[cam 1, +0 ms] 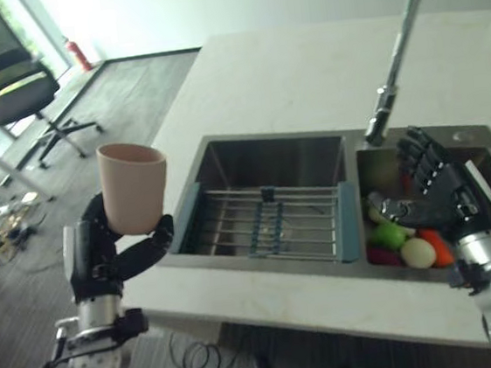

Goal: Place the dishes in the dishwasher.

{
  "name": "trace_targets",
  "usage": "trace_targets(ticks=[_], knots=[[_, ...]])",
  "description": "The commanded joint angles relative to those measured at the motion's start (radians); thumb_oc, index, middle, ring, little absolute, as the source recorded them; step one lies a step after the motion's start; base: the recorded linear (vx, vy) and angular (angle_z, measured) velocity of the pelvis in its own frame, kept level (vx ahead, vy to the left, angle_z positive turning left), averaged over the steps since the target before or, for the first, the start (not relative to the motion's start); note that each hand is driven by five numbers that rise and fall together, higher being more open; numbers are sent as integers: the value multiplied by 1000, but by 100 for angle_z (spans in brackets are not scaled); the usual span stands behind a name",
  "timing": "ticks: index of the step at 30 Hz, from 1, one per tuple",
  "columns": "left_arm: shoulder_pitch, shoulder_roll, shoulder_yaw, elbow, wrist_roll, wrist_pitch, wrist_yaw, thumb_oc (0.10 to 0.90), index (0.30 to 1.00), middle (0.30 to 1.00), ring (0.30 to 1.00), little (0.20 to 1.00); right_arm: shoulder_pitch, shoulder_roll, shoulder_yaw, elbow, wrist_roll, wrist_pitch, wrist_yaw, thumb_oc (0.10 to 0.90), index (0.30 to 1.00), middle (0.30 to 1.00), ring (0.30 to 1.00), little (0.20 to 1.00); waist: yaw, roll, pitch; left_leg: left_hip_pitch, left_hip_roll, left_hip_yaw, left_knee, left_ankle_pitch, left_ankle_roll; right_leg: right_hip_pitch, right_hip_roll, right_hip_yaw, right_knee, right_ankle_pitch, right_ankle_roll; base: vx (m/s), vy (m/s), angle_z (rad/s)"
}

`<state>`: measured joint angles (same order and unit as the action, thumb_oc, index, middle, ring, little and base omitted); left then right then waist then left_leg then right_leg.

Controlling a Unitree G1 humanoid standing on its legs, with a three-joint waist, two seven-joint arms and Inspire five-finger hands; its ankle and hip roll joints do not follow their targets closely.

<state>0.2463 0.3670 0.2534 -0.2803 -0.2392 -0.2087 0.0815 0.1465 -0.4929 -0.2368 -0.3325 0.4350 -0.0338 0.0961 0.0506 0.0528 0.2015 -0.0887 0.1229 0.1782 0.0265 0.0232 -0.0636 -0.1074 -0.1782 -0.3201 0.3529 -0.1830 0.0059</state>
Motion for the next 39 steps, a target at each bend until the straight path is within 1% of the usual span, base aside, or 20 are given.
trace_targets(ticks=[1,2,3,6,7,9,12,13,15,16,17,18,19,20,21,22,23,26,32,39], knots=[[-151,74,28,-98,-53,-171,56,400,300,300,300,300,-107,-65,-73,-64,50,-194,-28,800,900,900,900,900,-69,-59,-46,94,90,176,274,-127,-57,22,-52,-6,-53,30,104,-373,73,125],[-177,75,13,-93,-53,-173,52,400,300,300,300,300,-117,-66,-76,-50,42,-211,-42,800,900,900,900,900,-84,-65,-42,135,101,243,274,-124,-55,23,-74,-53,-53,44,102,-360,159,218],[-210,78,-6,-77,-62,-186,36,400,300,300,300,300,-123,-62,-83,-39,23,-228,-72,800,900,900,900,900,-109,-68,-43,209,145,352,274,-96,-79,30,-97,-107,-53,51,104,-352,215,222],[-237,83,-36,-48,-83,-208,31,400,300,300,300,300,-133,-66,-83,-30,1,-237,-103,800,900,900,900,900,-120,-65,-28,228,174,394,274,-104,-101,50,-121,-171,-53,74,119,-220,273,191],[-232,81,-38,-39,-93,-216,31,400,300,300,300,300,-133,-65,-82,-29,9,-240,-101,800,900,900,900,900,-122,-65,-26,226,184,397,274,-154,-87,46,-144,-185,-53,100,136,-212,382,161],[-226,78,-30,-43,-107,-208,17,400,300,300,300,300,-132,-54,-79,-30,12,-249,-100,800,900,900,900,900,-106,-66,-28,217,173,377,274,-208,-75,38,-181,-209,-53,139,175,-180,351,143],[-207,80,-15,-53,-127,-199,-11,400,300,300,300,300,-128,-24,-72,-30,-20,-280,-159,800,900,900,900,900,-77,-69,-28,184,133,319,274,-246,-71,27,-236,-236,-53,205,230,-87,250,108],[-202,78,-10,-55,-126,-196,-11,400,300,300,300,300,-128,-11,-66,-34,-12,-286,-157,800,900,900,900,900,-61,-68,-25,178,120,303,274,-255,-73,24,-254,-244,-53,223,234,-37,308,66],[-191,81,-4,-64,-104,-199,-8,400,300,300,300,300,-118,35,-44,-40,-29,-303,-161,800,900,900,900,900,-28,-79,-16,151,60,247,274,-285,-54,21,-310,-274,-53,286,244,-26,411,57],[-194,85,-7,-68,-89,-192,5,400,300,300,300,300,-117,44,-29,-43,-31,-302,-164,800,900,900,900,900,-17,-81,-11,141,36,218,274,-295,-44,21,-315,-268,-53,294,243,-55,426,82],[-202,89,-11,-78,-80,-171,18,400,300,300,300,300,-112,51,-20,-49,-23,-301,-170,800,900,900,900,900,-15,-89,-3,116,9,193,274,-284,-19,16,-315,-263,-53,302,222,13,339,114],[-204,90,-11,-79,-78,-168,20,400,300,300,300,300,-112,53,-20,-51,-22,-300,-168,800,900,900,900,900,-18,-87,-6,117,4,161,274,-297,-19,20,-304,-230,-53,286,236,13,279,117],[-217,97,-25,-80,-83,-155,6,400,300,300,300,300,-88,58,-22,-60,-35,-302,-182,800,900,900,900,900,-53,-87,-2,82,-27,79,274,-284,10,-23,-206,-85,-53,227,195,101,114,89],[-226,99,-33,-76,-95,-153,-17,400,300,300,300,300,-78,54,-29,-58,-42,-303,-202,800,900,900,900,900,-69,-87,-4,71,-39,41,274,-282,20,-36,-156,-6,-53,192,185,130,120,134],[-246,101,-49,-63,-103,-143,-34,400,300,300,300,300,-61,43,-41,-55,-39,-300,-207,800,900,900,900,900,-98,-85,-19,50,-56,-19,274,-282,34,-47,-76,111,-53,134,173,151,70,264],[-265,95,-67,-54,-84,-137,-23,400,300,300,300,300,-58,35,-49,-51,-24,-294,-188,800,900,900,900,900,-112,-90,-31,32,-70,-53,274,-271,40,-47,-28,176,-53,111,165,188,112,403],[-290,91,-88,-42,-31,-133,40,400,300,300,300,300,-58,25,-52,-45,14,-296,-133,800,900,900,900,900,-111,-94,-48,9,-78,-76,274,-263,41,-40,-7,205,-53,93,166,108,57,372],[-280,86,-82,-49,-20,-141,72,400,300,300,300,300,-64,19,-44,-44,27,-298,-108,800,900,900,900,900,-75,-96,-50,-1,-77,-88,274,-256,36,-20,-17,191,-53,77,171,29,-57,108],[-235,86,-41,-71,-61,-143,72,400,300,300,300,300,-112,15,14,-63,-21,-262,-152,800,900,900,900,900,-9,-90,-63,-12,-60,-120,274,-246,21,22,-34,132,-53,44,168,22,-108,47],[-217,90,-19,-99,-81,-120,59,400,300,300,300,300,-134,9,37,-75,-23,-227,-160,800,900,900,900,900,16,-79,-66,-15,-43,-135,274,-238,4,43,-46,84,-53,29,166,-17,-69,16]])
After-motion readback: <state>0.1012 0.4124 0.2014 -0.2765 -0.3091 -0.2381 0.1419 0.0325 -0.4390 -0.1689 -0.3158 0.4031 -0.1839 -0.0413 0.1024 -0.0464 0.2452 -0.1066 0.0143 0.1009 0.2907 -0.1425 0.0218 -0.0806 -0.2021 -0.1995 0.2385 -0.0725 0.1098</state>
